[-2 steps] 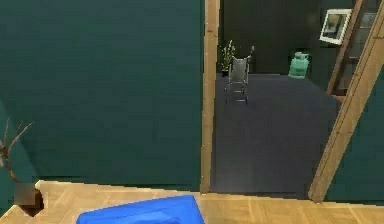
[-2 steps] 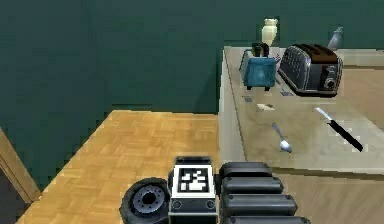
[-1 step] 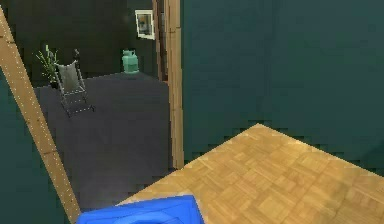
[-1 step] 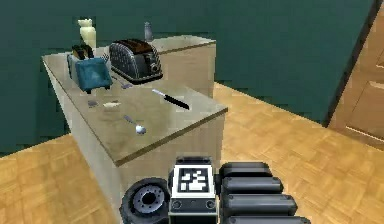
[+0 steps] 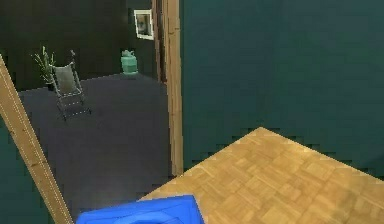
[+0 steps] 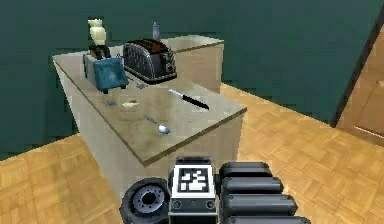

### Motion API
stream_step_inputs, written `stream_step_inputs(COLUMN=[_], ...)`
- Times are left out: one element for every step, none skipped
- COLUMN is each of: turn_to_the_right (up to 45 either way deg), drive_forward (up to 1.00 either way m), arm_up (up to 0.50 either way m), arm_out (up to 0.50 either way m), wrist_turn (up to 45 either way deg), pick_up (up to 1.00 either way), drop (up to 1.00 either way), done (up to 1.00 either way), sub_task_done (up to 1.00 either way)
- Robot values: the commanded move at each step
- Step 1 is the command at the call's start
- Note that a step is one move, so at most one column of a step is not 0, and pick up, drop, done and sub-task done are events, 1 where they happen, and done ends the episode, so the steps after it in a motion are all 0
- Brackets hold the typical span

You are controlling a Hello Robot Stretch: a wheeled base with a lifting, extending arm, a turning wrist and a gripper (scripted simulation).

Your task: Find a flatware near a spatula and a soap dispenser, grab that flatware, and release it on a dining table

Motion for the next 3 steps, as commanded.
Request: stream_step_inputs(turn_to_the_right=[-6.0, 0.0, -33.0], drive_forward=[0.0, 0.6, 0.0], arm_up=[0.0, 0.0, 0.0], arm_out=[0.0, 0.0, 0.0], wrist_turn=[0.0, 0.0, 0.0], pick_up=[0.0, 0.0, 0.0], drop=[0.0, 0.0, 0.0], done=[0.0, 0.0, 0.0], sub_task_done=[0.0, 0.0, 0.0])
